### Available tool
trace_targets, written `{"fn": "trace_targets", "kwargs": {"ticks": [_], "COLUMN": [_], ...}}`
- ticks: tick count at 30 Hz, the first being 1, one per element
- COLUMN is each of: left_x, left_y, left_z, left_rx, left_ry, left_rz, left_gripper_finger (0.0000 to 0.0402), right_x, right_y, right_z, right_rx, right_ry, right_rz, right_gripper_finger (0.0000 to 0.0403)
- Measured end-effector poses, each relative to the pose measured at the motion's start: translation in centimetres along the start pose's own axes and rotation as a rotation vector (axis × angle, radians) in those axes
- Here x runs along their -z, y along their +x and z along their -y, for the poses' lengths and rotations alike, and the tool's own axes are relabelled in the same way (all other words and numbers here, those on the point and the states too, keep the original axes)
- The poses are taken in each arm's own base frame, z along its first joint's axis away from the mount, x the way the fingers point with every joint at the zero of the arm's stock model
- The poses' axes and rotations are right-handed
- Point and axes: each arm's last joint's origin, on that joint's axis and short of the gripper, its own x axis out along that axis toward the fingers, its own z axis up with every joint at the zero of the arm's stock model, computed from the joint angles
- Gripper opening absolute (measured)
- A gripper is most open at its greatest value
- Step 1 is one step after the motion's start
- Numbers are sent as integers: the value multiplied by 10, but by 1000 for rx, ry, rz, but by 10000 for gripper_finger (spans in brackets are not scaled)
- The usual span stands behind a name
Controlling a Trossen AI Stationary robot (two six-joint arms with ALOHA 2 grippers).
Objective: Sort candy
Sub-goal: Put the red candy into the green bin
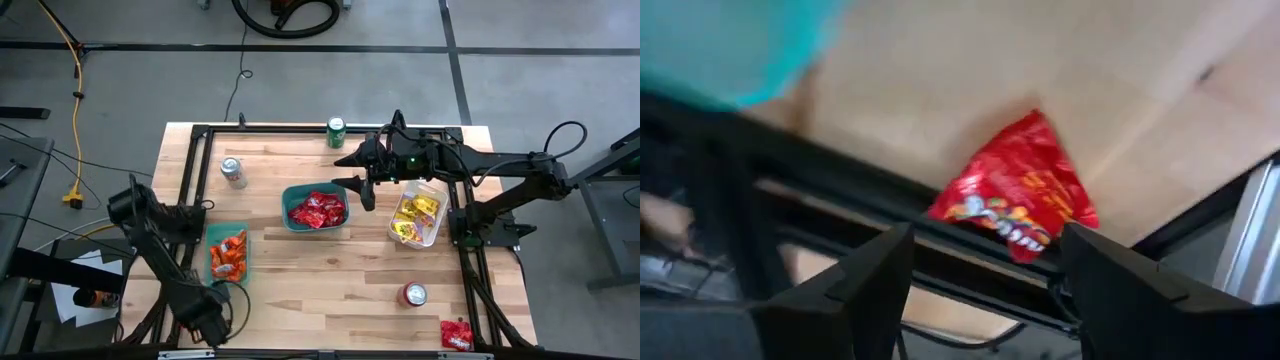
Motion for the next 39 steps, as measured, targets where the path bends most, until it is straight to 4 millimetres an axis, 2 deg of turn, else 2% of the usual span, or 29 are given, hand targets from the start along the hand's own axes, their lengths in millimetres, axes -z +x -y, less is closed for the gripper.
{"fn": "trace_targets", "kwargs": {"ticks": [6,10,16,19,21,25,26,33,36,39], "left_x": [-13,-20,-23,-23,-22,-18,-16,-2,3,3], "left_y": [29,46,54,53,51,40,35,-6,-31,-65], "left_z": [22,25,24,24,24,24,23,4,-4,-15], "left_rx": [22,-47,-101,-93,-73,-13,-1,79,209,373], "left_ry": [165,216,226,242,272,344,351,371,460,547], "left_rz": [-76,-94,-108,-105,-99,-68,-55,37,108,296], "left_gripper_finger": [238,238,235,207,166,40,21,4,4,1], "right_x": [1,3,3,3,3,3,3,5,6,6], "right_y": [0,0,0,0,0,0,0,0,0,0], "right_z": [0,0,0,0,0,0,0,0,0,0], "right_rx": [1,2,2,3,3,3,3,6,7,7], "right_ry": [28,38,49,48,46,46,46,42,42,42], "right_rz": [-14,-26,-28,-33,-34,-34,-34,-55,-59,-59], "right_gripper_finger": [224,224,224,224,224,224,224,224,224,224]}}
